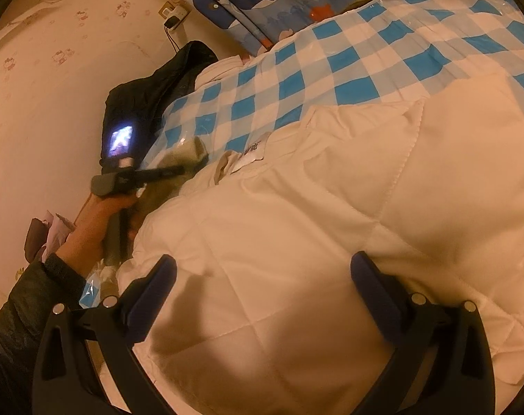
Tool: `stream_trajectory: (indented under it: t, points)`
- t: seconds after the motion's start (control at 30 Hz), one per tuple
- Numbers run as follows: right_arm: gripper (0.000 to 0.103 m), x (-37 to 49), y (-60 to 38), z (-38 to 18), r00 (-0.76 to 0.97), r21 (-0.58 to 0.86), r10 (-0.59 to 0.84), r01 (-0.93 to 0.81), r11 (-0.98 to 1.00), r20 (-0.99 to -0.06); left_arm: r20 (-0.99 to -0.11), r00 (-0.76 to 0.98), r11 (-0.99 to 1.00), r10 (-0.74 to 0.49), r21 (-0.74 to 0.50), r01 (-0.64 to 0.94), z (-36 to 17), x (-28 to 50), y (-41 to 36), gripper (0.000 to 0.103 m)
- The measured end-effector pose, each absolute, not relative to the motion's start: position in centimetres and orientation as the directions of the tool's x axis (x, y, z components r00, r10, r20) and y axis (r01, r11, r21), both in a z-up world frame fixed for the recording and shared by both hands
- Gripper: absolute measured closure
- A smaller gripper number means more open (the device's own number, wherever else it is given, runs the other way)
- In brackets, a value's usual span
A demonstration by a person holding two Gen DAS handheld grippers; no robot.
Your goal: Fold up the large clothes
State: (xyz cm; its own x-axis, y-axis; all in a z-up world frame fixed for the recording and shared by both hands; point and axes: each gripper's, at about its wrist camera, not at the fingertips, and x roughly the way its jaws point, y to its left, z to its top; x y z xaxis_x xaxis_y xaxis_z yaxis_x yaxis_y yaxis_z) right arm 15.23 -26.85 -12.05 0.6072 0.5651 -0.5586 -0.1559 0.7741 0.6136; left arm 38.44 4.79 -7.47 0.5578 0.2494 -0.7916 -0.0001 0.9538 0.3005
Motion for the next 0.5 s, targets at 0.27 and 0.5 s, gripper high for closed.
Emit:
stream_trajectory:
  t: [0.27, 0.5]
  points:
    - [0.006, 15.2, -26.6, -12.0, 0.608, 0.6, 0.554, -0.155, 0.785, -0.568, -0.746, 0.665, 0.998, -0.032, -0.054, -0.012, 0.9, 32.4, 10.2, 0.09]
    - [0.006, 13.4, -24.5, -7.1, 0.639, 0.564, 0.587, -0.276, 0.778, -0.497, -0.62, 0.753, 0.965, -0.222, -0.248, 0.08, 8.2, 24.1, 13.8, 0.09]
